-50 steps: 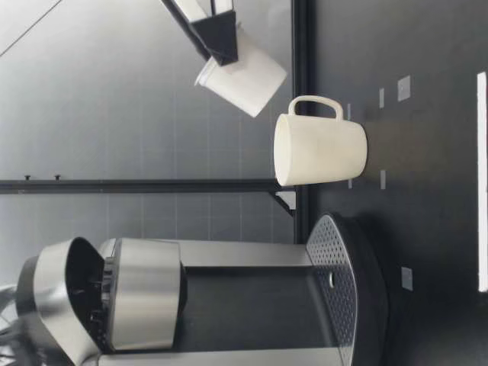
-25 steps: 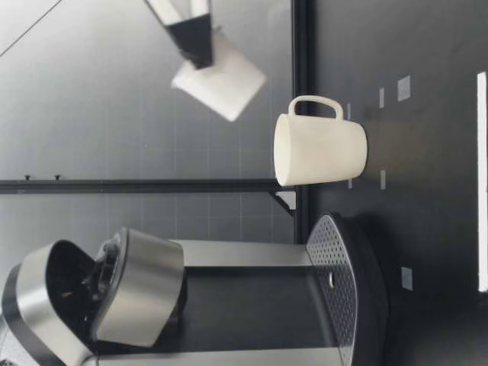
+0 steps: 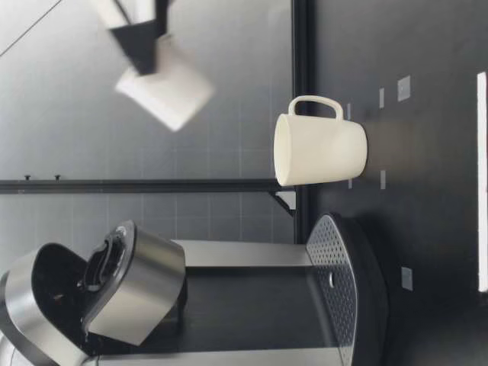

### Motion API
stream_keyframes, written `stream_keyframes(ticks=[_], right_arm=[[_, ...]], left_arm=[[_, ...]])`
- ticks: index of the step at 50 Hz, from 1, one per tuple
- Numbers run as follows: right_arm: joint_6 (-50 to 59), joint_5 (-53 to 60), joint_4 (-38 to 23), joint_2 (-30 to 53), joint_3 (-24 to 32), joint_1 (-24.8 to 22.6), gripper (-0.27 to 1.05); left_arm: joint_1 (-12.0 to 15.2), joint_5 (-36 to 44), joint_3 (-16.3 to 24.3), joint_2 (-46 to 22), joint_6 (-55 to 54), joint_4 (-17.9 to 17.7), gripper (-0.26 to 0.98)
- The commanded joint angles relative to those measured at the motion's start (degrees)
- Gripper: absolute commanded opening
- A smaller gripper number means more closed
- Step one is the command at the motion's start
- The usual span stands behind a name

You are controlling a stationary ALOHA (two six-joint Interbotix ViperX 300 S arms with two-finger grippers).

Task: Place the coffee capsule inside the capsule container, then place the cup onto the center of the cup tray.

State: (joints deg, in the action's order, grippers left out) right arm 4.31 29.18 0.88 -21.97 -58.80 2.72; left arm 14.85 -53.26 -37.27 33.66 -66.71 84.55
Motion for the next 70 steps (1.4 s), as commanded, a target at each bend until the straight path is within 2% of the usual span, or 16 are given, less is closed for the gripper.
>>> stream_keyframes(ticks=[1, 13, 22, 28, 39, 70], right_arm=[[-1.5, 1.0, -0.1, -1.3, 3.5, 1.0, 0.55], [-10.5, 0.4, -0.1, -2.5, 12.1, 6.5, 0.55], [-14.1, -4.0, -0.2, 0.1, 19.8, 11.2, 0.55], [-15.6, -9.7, -0.5, 3.3, 25.3, 13.2, 0.55], [-18.8, -15.4, -0.9, 8.8, 31.6, 13.9, 0.55], [-19.4, -15.1, -0.9, 17.5, 36.7, 16.9, 0.55]], left_arm=[[1.5, 1.3, 0.8, 1.5, -0.3, 0.1, 0.05], [1.5, 17.8, 2.2, 4.0, -4.6, 0.3, 0.05], [1.5, 22.8, 0.6, 7.4, -10.5, 2.8, 0.05], [1.5, 23.3, -1.5, 10.3, -12.9, 4.5, 0.05], [1.5, 23.3, -3.6, 13.0, -13.4, 4.6, 0.05], [1.6, 23.2, -4.4, 13.6, -13.3, 4.8, 0.05]])
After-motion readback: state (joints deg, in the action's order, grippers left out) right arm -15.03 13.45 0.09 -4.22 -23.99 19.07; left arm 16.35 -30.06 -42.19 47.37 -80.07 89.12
